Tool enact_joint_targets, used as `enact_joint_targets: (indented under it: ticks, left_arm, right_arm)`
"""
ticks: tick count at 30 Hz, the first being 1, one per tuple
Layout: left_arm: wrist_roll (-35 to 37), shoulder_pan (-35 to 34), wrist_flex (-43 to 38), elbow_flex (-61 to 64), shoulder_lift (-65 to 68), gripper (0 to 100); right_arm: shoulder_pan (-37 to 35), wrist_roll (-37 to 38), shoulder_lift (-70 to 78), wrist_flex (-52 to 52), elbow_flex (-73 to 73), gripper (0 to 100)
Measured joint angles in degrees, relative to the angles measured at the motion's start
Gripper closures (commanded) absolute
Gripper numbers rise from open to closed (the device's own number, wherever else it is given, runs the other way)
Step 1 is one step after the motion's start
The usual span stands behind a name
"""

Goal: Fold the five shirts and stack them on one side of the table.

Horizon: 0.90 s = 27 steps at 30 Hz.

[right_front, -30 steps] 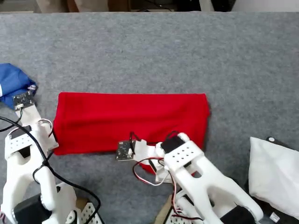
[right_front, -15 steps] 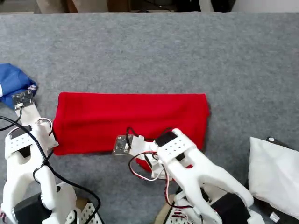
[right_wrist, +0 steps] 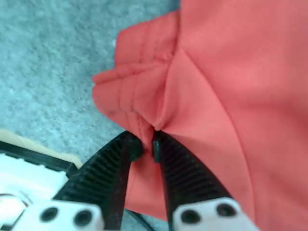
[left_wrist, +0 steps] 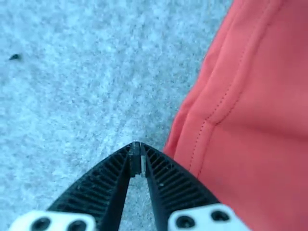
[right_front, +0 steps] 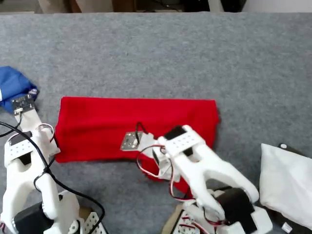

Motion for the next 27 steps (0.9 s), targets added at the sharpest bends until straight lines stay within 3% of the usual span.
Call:
enact_joint_targets:
  ticks: [11,27]
  left_arm:
    - [0.0,0.0,0.0,0.0,0.0,98]
    - [0.0,0.0,0.0,0.0,0.0,98]
  right_arm:
    - [5.9,6.0,3.8,17.7,-24.0,99.5]
    - [6.4,17.7,30.8,25.1,-58.4,99.5]
